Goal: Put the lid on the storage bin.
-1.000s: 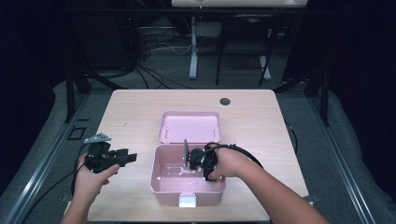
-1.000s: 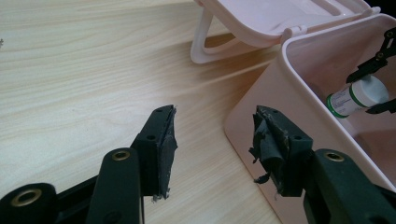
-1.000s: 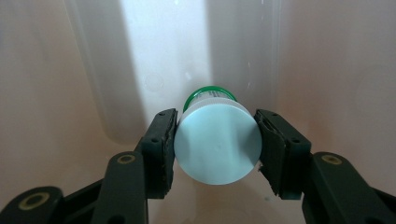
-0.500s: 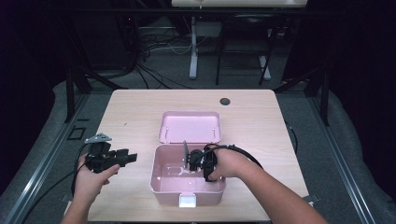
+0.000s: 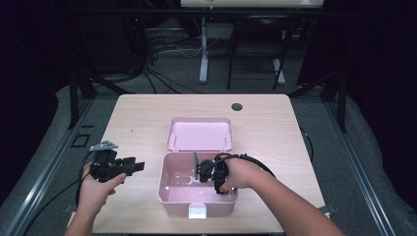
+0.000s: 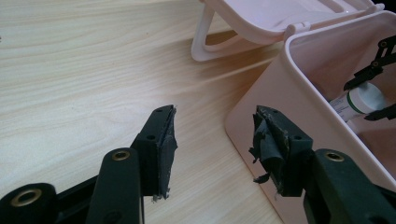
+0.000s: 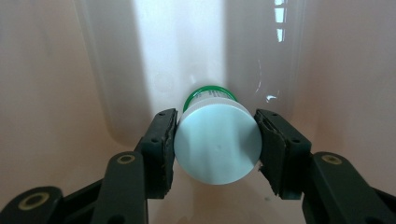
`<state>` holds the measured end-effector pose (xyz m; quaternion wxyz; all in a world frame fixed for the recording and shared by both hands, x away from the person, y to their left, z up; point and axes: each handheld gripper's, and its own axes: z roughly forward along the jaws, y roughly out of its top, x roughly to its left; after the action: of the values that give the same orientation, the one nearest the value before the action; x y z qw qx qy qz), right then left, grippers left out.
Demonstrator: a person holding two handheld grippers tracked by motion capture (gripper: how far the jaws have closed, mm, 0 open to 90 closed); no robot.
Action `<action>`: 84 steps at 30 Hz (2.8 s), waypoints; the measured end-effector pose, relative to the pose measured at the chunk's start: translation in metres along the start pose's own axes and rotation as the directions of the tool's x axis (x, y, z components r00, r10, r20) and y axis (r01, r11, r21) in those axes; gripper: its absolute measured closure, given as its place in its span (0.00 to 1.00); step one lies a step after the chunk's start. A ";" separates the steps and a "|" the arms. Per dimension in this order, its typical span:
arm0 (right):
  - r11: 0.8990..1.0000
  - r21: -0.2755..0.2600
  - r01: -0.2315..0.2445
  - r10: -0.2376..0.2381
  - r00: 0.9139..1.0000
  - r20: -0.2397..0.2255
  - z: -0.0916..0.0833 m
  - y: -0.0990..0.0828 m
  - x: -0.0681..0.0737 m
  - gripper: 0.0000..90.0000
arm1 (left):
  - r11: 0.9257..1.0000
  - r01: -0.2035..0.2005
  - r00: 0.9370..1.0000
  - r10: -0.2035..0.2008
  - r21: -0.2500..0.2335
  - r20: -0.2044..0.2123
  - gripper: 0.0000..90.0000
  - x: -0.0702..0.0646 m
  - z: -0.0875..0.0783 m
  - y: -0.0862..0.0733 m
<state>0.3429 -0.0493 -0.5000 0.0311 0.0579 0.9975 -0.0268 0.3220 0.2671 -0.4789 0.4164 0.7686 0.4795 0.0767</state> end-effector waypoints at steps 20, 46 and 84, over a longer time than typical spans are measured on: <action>0.999 0.032 0.004 -0.004 1.000 0.007 0.005 0.003 0.001 0.55 | 1.000 0.000 1.000 0.000 0.002 -0.001 0.55 0.001 0.000 0.000; 0.999 -0.037 -0.032 0.032 0.999 0.016 -0.022 -0.007 0.001 0.53 | 1.000 0.001 1.000 -0.001 0.000 -0.002 0.54 0.000 -0.001 0.000; 0.922 -0.270 -0.277 0.293 0.956 0.020 -0.066 -0.051 -0.018 0.49 | 0.998 -0.053 0.998 0.053 0.015 0.032 0.55 -0.019 0.004 0.003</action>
<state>0.3507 -0.0983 -0.4309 0.0722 0.1970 0.9716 0.1096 0.3162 0.2487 -0.4739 0.4157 0.7855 0.4528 0.0715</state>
